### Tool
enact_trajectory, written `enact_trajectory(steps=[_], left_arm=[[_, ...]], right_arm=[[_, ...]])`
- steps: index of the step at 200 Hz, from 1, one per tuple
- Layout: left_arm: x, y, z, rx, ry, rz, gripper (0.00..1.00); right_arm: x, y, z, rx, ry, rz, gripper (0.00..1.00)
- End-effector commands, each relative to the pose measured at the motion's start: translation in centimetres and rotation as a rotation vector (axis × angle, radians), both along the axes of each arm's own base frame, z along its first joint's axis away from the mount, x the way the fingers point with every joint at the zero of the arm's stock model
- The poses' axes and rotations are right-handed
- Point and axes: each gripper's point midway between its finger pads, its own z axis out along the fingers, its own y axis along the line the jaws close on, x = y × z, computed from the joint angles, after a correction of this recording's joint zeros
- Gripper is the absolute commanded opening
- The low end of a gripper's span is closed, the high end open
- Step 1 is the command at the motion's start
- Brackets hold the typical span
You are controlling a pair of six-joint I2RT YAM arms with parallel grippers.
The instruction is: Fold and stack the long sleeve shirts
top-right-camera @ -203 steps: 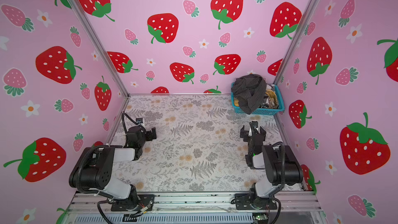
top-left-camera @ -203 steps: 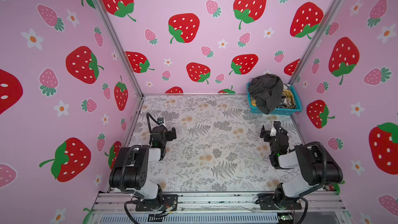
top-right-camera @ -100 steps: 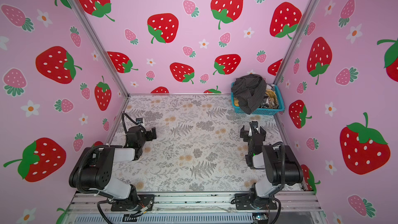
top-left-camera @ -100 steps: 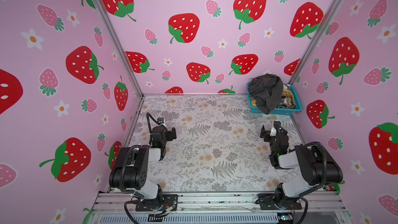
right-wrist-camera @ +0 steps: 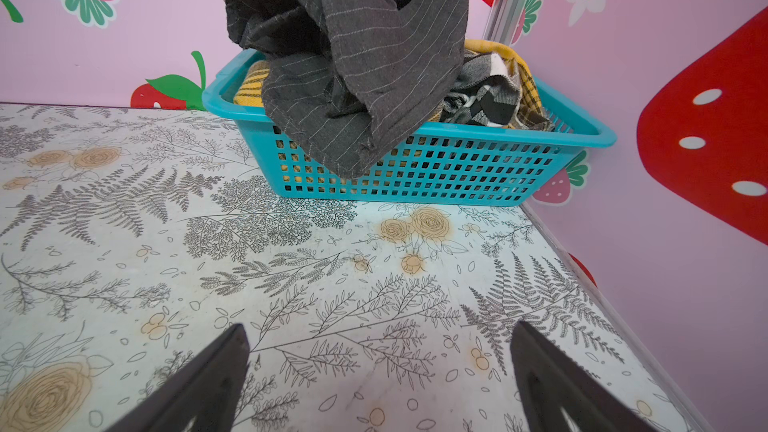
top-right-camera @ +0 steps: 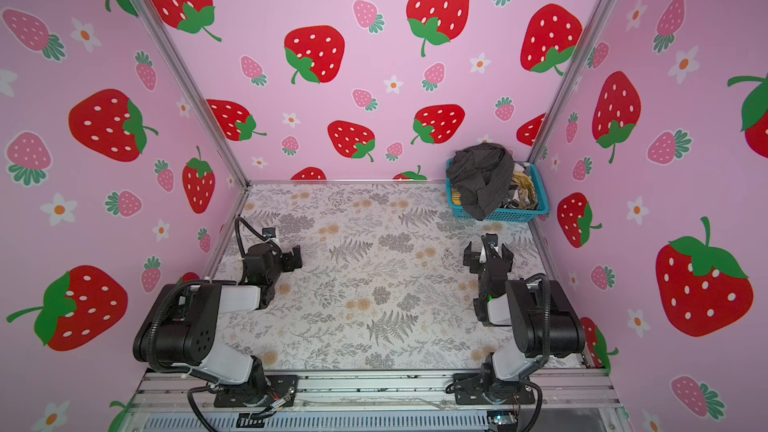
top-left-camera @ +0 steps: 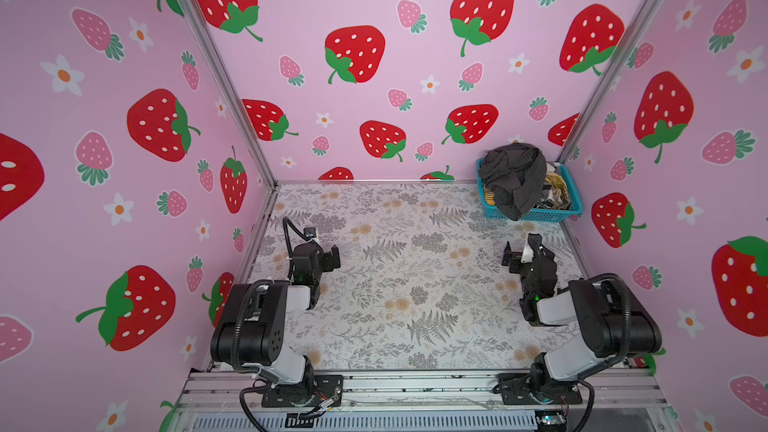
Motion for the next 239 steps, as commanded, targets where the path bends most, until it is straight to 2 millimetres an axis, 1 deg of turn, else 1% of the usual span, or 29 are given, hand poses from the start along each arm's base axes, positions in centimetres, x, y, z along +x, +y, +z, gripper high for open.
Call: enact_trajectory(steps=[1, 29, 39, 42, 45, 50, 51, 52, 56, 62, 63, 66, 67, 75, 78, 83, 94, 98, 103, 111, 114, 122, 134, 144, 153, 171, 186, 217, 239], left_arm=[[0.7, -0.1, 1.4, 0.011, -0.042, -0.013, 0.99], [0.6, -0.1, 1.4, 0.011, -0.042, -0.013, 0.99], [1.0, 0.4, 2.6, 0.013, -0.036, 0.017, 0.99], [1.2, 0.7, 3.2, 0.019, -0.019, 0.040, 0.99], [1.3, 1.0, 4.0, 0.022, 0.008, 0.058, 0.99], [1.6, 1.6, 5.4, 0.027, 0.039, 0.089, 1.00], [1.8, 1.7, 5.8, 0.029, 0.040, 0.097, 1.00], [1.9, 1.8, 6.3, 0.031, 0.038, 0.104, 0.99], [2.1, 2.5, 7.8, 0.033, 0.043, 0.153, 0.98], [2.0, 3.7, 10.2, 0.019, 0.032, 0.241, 0.97], [2.1, 3.9, 10.7, 0.014, 0.028, 0.252, 0.97], [2.0, 4.2, 11.9, -0.010, 0.020, 0.285, 0.97], [1.9, 4.4, 12.2, -0.022, 0.018, 0.296, 0.97], [1.9, 4.5, 15.4, -0.105, -0.019, 0.331, 0.97], [1.8, 4.4, 16.3, -0.133, -0.024, 0.336, 0.96], [1.8, 4.0, 17.7, -0.184, -0.036, 0.337, 0.96], [1.7, 2.1, 19.6, -0.288, -0.031, 0.296, 0.94], [1.6, 1.2, 20.2, -0.317, -0.024, 0.271, 0.94], [1.5, 0.0, 20.7, -0.351, -0.008, 0.239, 0.94], [1.0, -2.2, 20.7, -0.402, 0.031, 0.184, 0.93], [0.8, -3.1, 20.6, -0.420, 0.044, 0.158, 0.93], [0.1, -5.3, 20.1, -0.460, 0.084, 0.098, 0.93], [-1.3, -8.9, 19.1, -0.495, 0.134, -0.009, 0.93], [-2.6, -10.8, 18.1, -0.491, 0.167, -0.057, 0.93], [-3.5, -11.9, 17.3, -0.477, 0.182, -0.079, 0.93], [-4.9, -13.1, 16.2, -0.428, 0.207, -0.104, 0.92], [-5.5, -13.4, 15.5, -0.378, 0.227, -0.124, 0.90], [-6.0, -13.5, 14.2, -0.343, 0.276, -0.131, 0.87], [-6.0, -13.5, 13.6, -0.340, 0.284, -0.128, 0.87]], right_arm=[[0.3, 0.2, 0.9, -0.001, -0.029, 0.004, 1.00], [0.3, 0.3, 0.9, -0.001, -0.028, 0.008, 1.00], [0.6, -0.1, 2.1, -0.003, -0.050, -0.027, 1.00], [0.9, -0.2, 2.6, -0.009, -0.043, -0.046, 1.00], [1.2, -0.2, 2.4, -0.018, -0.002, -0.062, 1.00], [1.8, -0.2, 3.7, -0.020, 0.019, -0.079, 1.00], [2.0, -0.2, 4.4, -0.014, 0.009, -0.082, 1.00], [2.0, -0.2, 4.2, -0.013, 0.027, -0.086, 1.00], [2.7, -0.3, 5.9, 0.016, 0.027, -0.104, 1.00], [3.4, -0.5, 7.6, 0.064, 0.071, -0.135, 1.00], [3.6, -0.5, 8.4, 0.080, 0.059, -0.140, 1.00], [3.7, -0.5, 9.2, 0.113, 0.085, -0.153, 1.00], [3.6, -0.5, 9.1, 0.124, 0.101, -0.158, 1.00], [4.1, -0.1, 12.2, 0.239, 0.111, -0.168, 1.00], [4.1, 0.1, 12.7, 0.265, 0.126, -0.161, 1.00], [4.0, 0.3, 13.1, 0.302, 0.128, -0.167, 1.00], [3.4, -1.0, 11.9, 0.446, 0.098, -0.261, 1.00], [3.4, -1.2, 11.6, 0.490, 0.112, -0.259, 1.00], [3.7, -0.4, 11.7, 0.520, 0.137, -0.193, 1.00], [4.4, 0.2, 12.3, 0.514, 0.179, -0.153, 0.95], [4.5, 0.5, 12.0, 0.501, 0.218, -0.153, 0.94], [5.2, 1.3, 12.8, 0.464, 0.261, -0.143, 0.93], [6.2, 2.6, 13.0, 0.408, 0.348, -0.113, 0.91], [7.1, 3.2, 12.7, 0.376, 0.419, -0.090, 0.90], [7.7, 3.0, 12.6, 0.348, 0.454, -0.107, 0.90], [9.1, 2.8, 12.8, 0.304, 0.460, -0.111, 0.88], [10.7, 2.8, 12.7, 0.273, 0.475, -0.109, 0.86], [14.3, 2.2, 10.5, 0.195, 0.521, -0.154, 0.81], [16.3, 2.6, 8.8, 0.167, 0.543, -0.136, 0.77]])
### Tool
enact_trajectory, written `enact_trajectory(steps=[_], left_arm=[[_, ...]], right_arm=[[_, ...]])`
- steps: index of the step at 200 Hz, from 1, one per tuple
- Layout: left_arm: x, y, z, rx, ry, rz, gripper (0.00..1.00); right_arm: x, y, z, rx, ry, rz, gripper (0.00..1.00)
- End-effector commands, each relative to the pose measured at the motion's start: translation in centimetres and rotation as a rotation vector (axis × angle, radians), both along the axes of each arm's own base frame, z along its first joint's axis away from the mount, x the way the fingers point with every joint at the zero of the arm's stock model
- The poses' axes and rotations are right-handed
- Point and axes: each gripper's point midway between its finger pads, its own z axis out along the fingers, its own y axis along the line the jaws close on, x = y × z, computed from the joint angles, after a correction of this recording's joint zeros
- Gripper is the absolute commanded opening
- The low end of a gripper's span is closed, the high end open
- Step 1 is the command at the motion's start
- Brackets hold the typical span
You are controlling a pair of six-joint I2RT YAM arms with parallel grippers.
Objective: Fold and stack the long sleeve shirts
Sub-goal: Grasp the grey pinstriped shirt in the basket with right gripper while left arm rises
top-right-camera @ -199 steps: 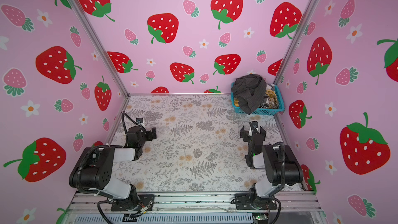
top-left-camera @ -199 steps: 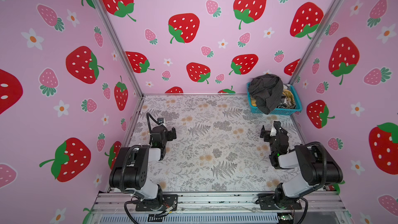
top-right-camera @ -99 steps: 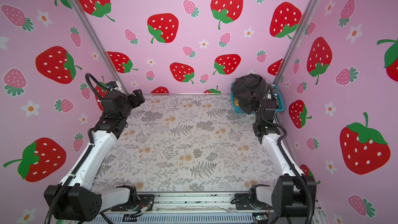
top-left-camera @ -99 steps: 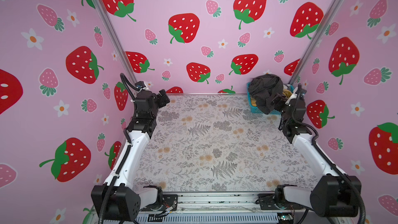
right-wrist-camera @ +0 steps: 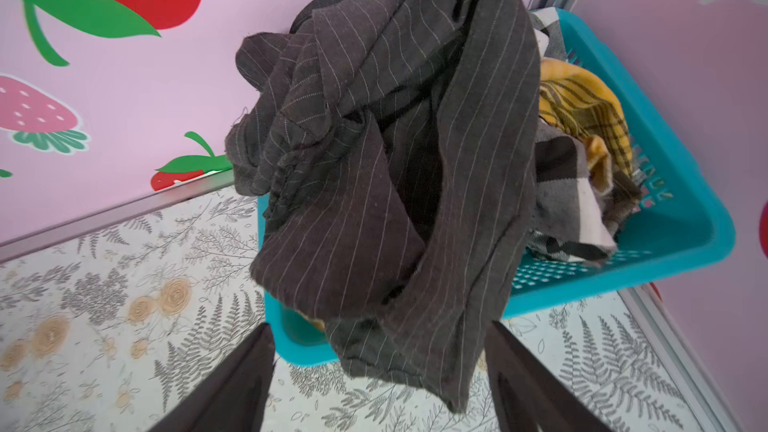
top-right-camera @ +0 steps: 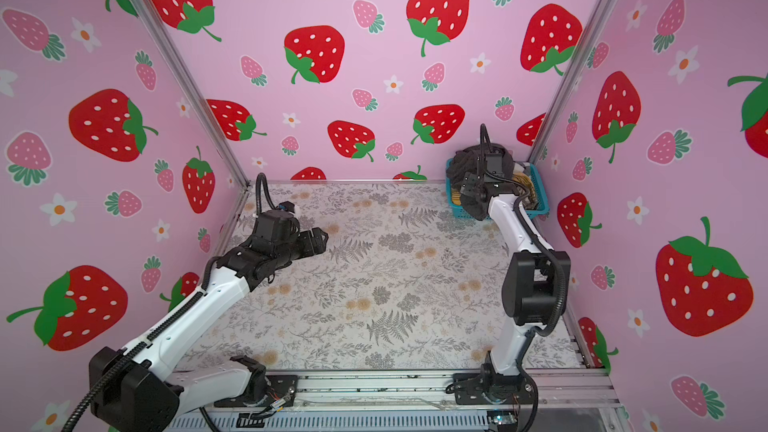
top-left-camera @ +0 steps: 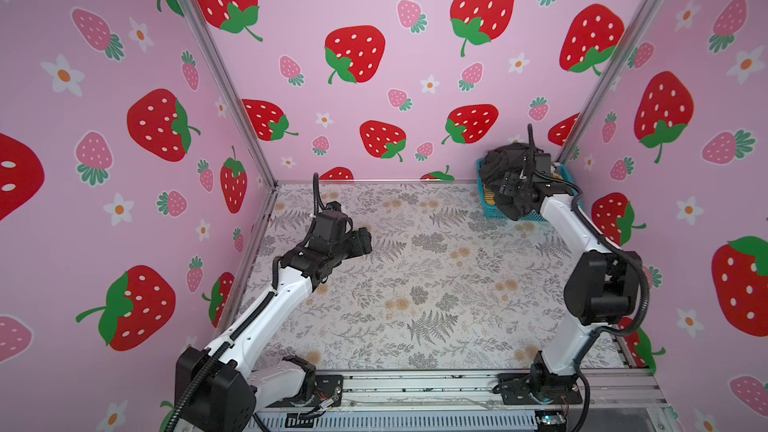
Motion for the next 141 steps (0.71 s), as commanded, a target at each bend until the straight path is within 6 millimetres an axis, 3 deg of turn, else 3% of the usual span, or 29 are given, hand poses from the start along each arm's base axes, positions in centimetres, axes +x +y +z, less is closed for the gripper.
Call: enact_trajectory(steps=[1, 33, 61, 74, 104, 115, 141], left_arm=[[-0.4, 0.5, -0.2, 0.028, 0.007, 0.012, 0.87], [0.1, 0.4, -0.9, 0.036, 0.032, 0.021, 0.86], [0.5, 0.0, -0.3, 0.020, 0.030, 0.015, 0.84], [0.6, 0.0, 0.1, 0.018, 0.028, 0.020, 0.83], [0.8, 0.0, 0.4, 0.001, 0.030, 0.041, 0.81], [0.8, 0.0, 0.4, -0.001, 0.041, 0.044, 0.81], [0.7, 0.1, 1.1, -0.008, 0.048, 0.057, 0.78]], right_arm=[[1.0, -0.5, -2.5, -0.069, 0.081, 0.014, 0.77], [3.0, -0.2, -5.1, -0.071, 0.122, 0.037, 0.67], [3.9, -0.3, -4.7, -0.071, 0.103, 0.029, 0.31], [4.0, 0.0, -3.6, -0.065, 0.074, 0.038, 0.23], [3.7, 0.6, 2.2, -0.067, -0.057, 0.064, 0.08], [3.4, 1.1, 5.4, -0.059, -0.127, 0.086, 0.00], [1.3, 3.8, 15.1, -0.076, -0.333, 0.178, 0.00]])
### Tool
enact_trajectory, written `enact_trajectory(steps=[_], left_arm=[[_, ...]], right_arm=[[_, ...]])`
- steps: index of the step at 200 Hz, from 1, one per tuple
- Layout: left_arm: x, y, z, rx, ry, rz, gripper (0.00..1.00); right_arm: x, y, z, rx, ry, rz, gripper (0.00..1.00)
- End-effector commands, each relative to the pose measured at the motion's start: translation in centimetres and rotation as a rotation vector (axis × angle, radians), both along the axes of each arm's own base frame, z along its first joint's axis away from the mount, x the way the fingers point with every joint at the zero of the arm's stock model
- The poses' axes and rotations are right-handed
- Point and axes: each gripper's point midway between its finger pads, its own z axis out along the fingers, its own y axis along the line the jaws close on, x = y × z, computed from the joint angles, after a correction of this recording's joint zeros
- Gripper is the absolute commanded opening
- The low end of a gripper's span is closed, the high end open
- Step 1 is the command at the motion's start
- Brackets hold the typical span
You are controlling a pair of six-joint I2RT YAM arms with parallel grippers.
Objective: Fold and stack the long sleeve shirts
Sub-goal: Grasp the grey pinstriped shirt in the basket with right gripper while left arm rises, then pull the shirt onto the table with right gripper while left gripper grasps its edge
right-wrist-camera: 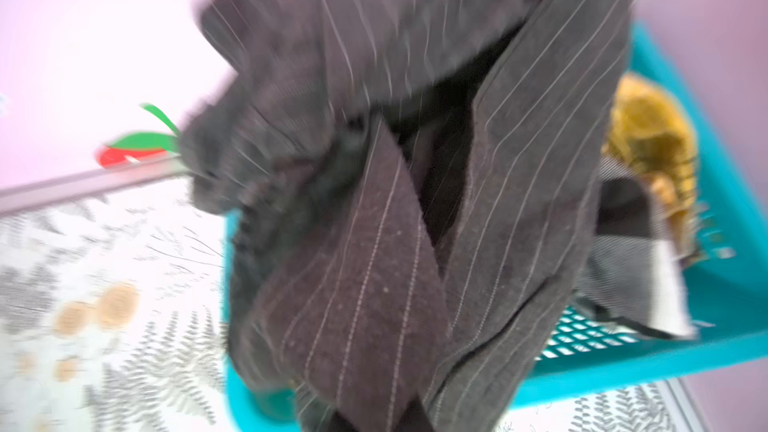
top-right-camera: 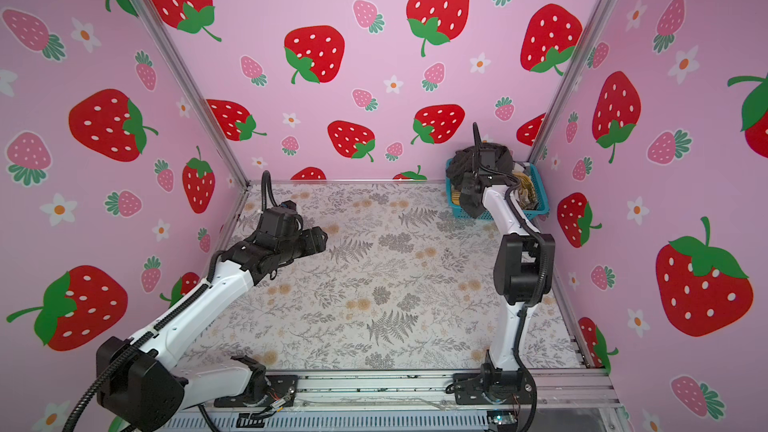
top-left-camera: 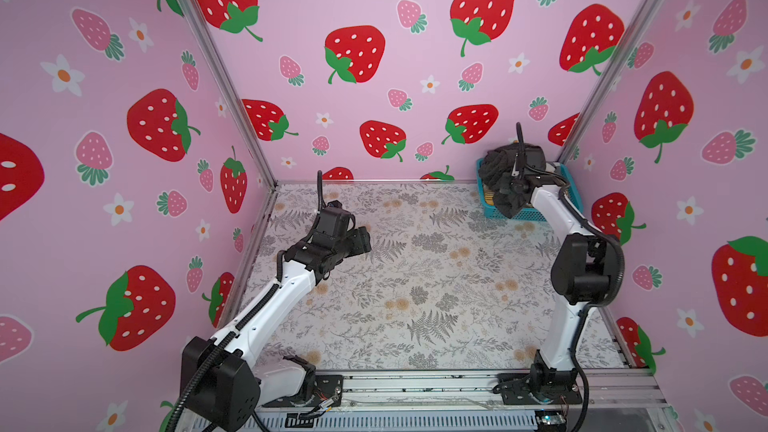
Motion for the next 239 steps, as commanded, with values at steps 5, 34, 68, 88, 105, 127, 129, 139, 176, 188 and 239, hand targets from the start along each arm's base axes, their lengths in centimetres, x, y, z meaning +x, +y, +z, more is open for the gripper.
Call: enact_trajectory(steps=[5, 34, 68, 88, 105, 127, 129, 139, 176, 188, 239], left_arm=[[-0.1, 0.2, 1.8, -0.016, -0.001, 0.034, 0.78], [-1.0, 1.6, 3.1, -0.006, -0.015, 0.095, 0.78], [-2.7, 3.1, 5.4, 0.021, -0.031, 0.122, 0.78], [-4.0, 3.7, 6.7, 0.022, -0.041, 0.125, 0.78], [-4.9, 4.4, 7.7, 0.017, -0.065, 0.143, 0.77], [-6.1, 5.3, 8.0, 0.014, -0.075, 0.174, 0.78], [-6.3, 5.4, 7.9, 0.014, -0.073, 0.175, 0.78], [-6.8, 5.6, 7.8, 0.014, -0.068, 0.183, 0.78], [-8.2, 6.1, 4.9, 0.017, -0.001, 0.202, 0.81], [-8.4, 6.0, 4.3, 0.010, 0.020, 0.199, 0.81], [-7.2, 3.0, 1.5, -0.067, 0.100, 0.113, 0.82]], right_arm=[[-2.5, 3.6, 16.4, -0.002, -0.357, 0.133, 0.00], [-8.4, 10.2, 26.7, -0.016, -0.577, 0.345, 0.00], [-17.3, 18.8, 34.0, 0.037, -0.759, 0.583, 0.00], [-21.2, 22.2, 35.2, 0.135, -0.786, 0.670, 0.00], [-23.7, 25.2, 33.8, 0.219, -0.751, 0.754, 0.00], [-26.1, 29.4, 28.1, 0.313, -0.638, 0.824, 0.00], [-26.3, 29.9, 27.3, 0.318, -0.622, 0.832, 0.00], [-27.5, 31.9, 23.4, 0.345, -0.544, 0.864, 0.01], [-31.2, 36.6, 7.4, 0.329, -0.189, 0.879, 0.92], [-31.7, 36.2, 3.9, 0.257, -0.103, 0.826, 0.93], [-29.8, 25.4, -0.4, 0.081, -0.023, 0.473, 0.94]])
